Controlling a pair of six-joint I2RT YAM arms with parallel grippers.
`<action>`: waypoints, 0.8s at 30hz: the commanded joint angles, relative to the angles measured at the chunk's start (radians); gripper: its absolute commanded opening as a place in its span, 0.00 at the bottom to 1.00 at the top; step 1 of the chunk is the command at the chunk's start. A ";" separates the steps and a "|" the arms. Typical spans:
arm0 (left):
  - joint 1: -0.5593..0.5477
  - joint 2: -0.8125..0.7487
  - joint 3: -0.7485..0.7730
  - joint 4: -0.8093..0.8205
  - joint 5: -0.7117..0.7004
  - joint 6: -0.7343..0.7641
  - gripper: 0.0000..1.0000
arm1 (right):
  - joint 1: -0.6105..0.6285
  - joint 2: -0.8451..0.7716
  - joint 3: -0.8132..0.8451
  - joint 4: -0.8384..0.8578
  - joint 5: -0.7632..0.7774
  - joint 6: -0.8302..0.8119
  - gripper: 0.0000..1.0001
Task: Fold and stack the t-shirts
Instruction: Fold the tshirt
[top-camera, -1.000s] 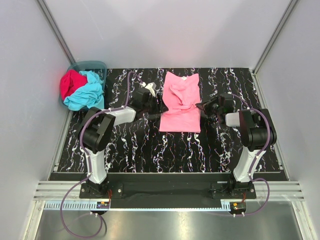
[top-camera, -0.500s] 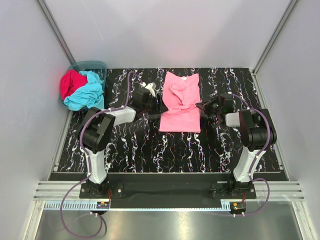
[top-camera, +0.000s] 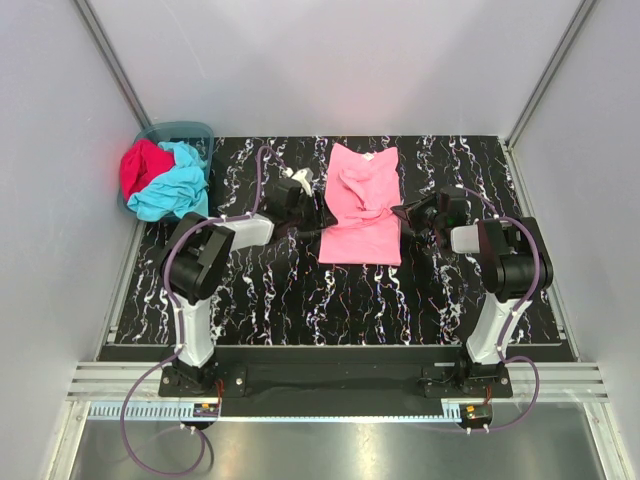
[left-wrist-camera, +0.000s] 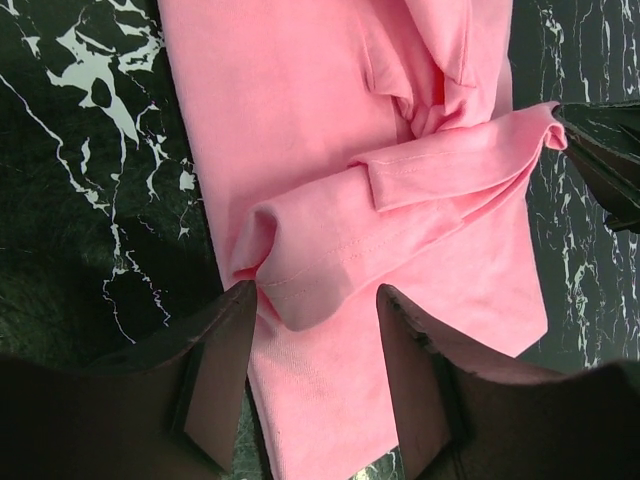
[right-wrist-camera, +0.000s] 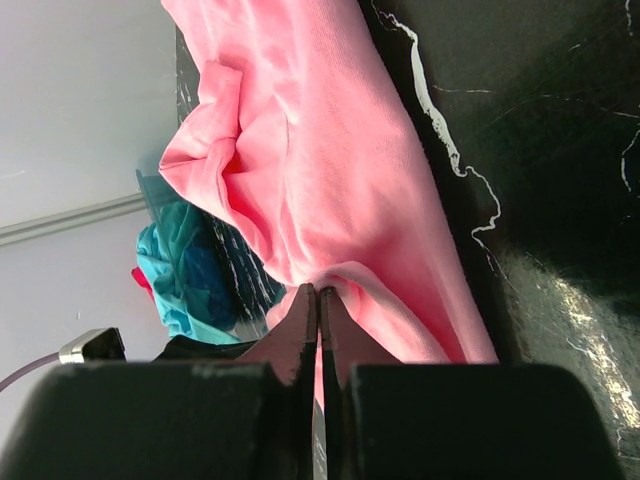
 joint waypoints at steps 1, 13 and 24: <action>-0.006 0.016 0.026 0.064 0.012 -0.009 0.56 | -0.011 0.016 -0.001 0.048 0.009 0.004 0.00; -0.015 0.025 0.043 0.060 0.023 -0.011 0.12 | -0.014 0.029 0.003 0.052 0.006 0.007 0.00; -0.017 -0.009 0.050 0.044 0.019 -0.019 0.00 | -0.015 0.040 0.003 0.065 -0.002 0.016 0.00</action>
